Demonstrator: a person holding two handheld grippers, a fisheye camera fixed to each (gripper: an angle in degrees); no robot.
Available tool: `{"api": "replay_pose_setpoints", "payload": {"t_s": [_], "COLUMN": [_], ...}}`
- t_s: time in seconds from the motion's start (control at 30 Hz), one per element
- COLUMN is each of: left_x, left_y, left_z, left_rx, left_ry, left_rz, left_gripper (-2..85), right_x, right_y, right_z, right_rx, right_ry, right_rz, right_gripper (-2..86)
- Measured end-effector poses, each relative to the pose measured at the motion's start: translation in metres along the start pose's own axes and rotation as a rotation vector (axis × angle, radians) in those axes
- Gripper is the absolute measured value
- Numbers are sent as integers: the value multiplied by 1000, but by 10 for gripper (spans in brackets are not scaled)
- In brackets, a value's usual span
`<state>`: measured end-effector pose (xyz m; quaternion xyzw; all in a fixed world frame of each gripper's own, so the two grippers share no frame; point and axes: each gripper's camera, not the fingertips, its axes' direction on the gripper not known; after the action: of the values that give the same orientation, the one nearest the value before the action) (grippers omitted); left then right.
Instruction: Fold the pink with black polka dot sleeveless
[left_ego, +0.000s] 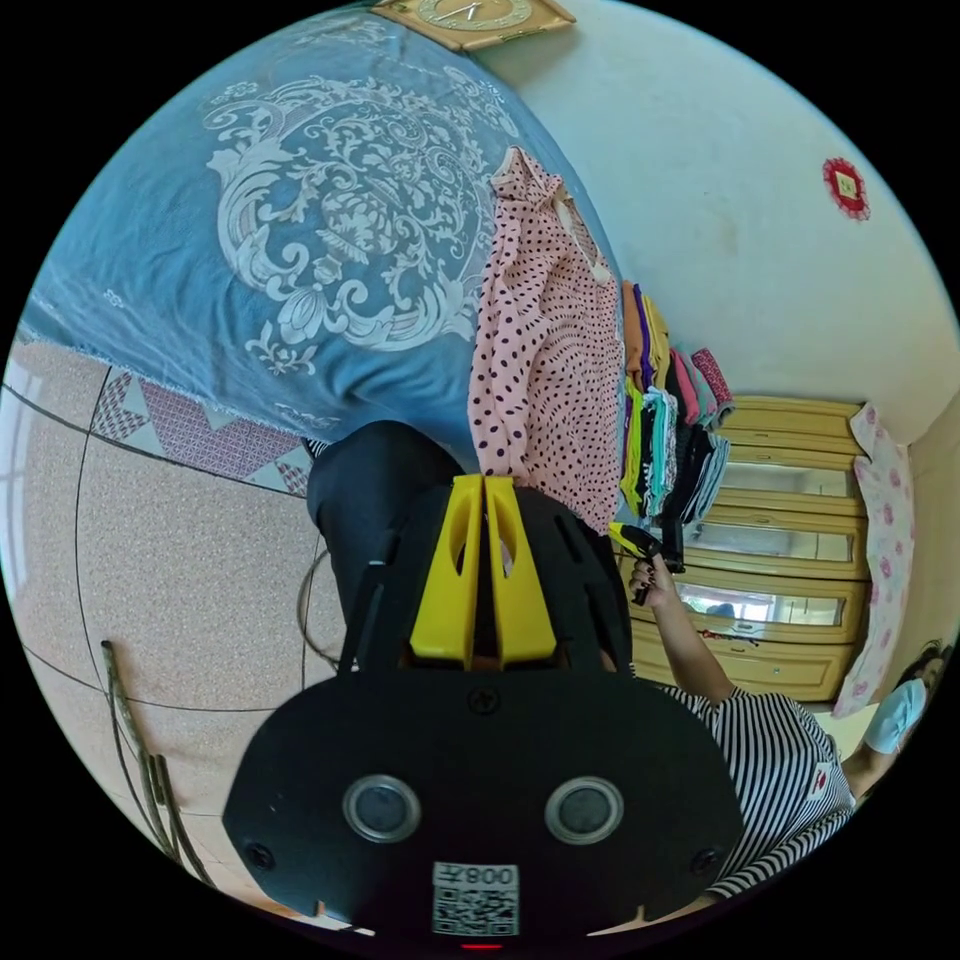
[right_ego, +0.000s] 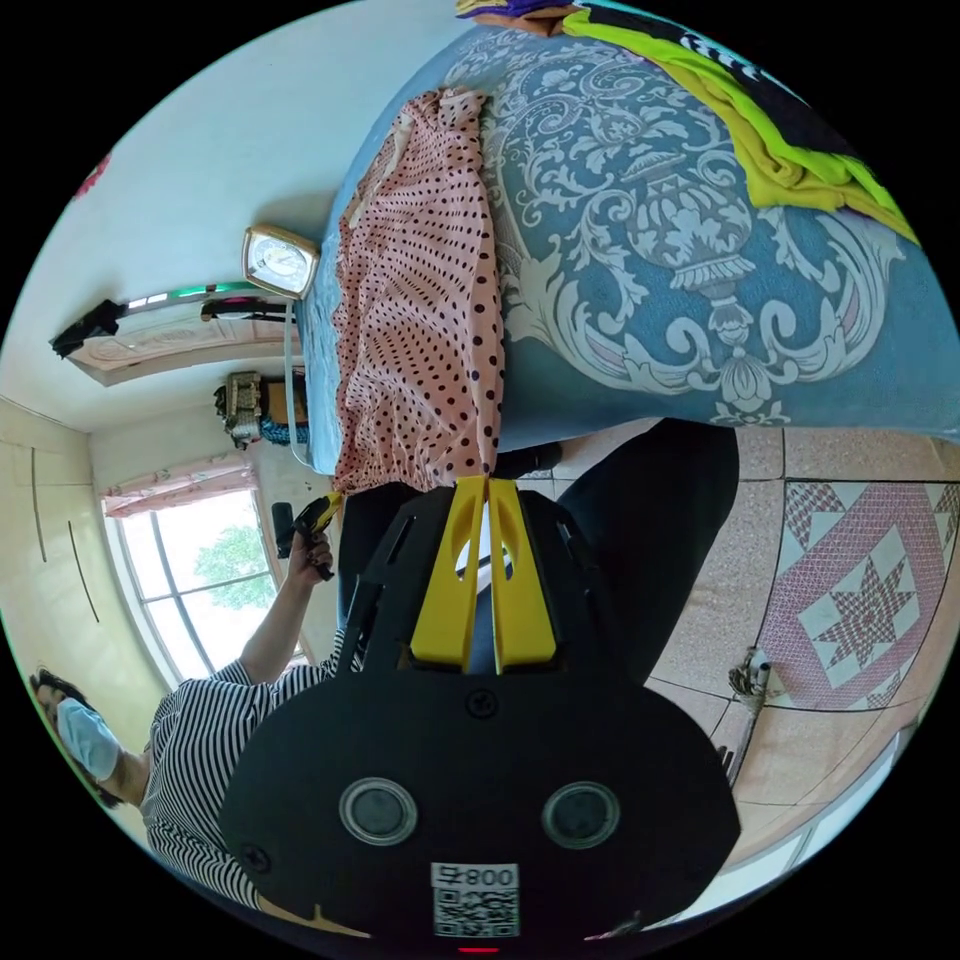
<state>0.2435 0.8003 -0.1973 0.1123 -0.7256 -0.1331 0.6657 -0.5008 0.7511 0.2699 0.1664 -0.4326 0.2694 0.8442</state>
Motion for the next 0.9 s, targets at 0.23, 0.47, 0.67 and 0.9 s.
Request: {"api": "replay_pose_setpoints", "payload": {"t_s": [0.23,0.47,0.67,0.9], "left_x": [7,7,21,73], "left_y": [-21,-42,-88,-205], "left_z": [12,5,3,17], "left_rx": [13,67,112,88], "left_ry": [39,59,96,81], "left_rz": [-19,-61,-68,25], "left_gripper": [8,21,31,46], "right_x": [17,47,64,37], "right_y": [14,34,41,6], "right_z": [18,34,39,35], "right_rx": [4,38,112,165], "right_ry": [-20,-91,-168,-115], "right_rz": [30,69,82,-13], "right_gripper": [3,2,1,1]}}
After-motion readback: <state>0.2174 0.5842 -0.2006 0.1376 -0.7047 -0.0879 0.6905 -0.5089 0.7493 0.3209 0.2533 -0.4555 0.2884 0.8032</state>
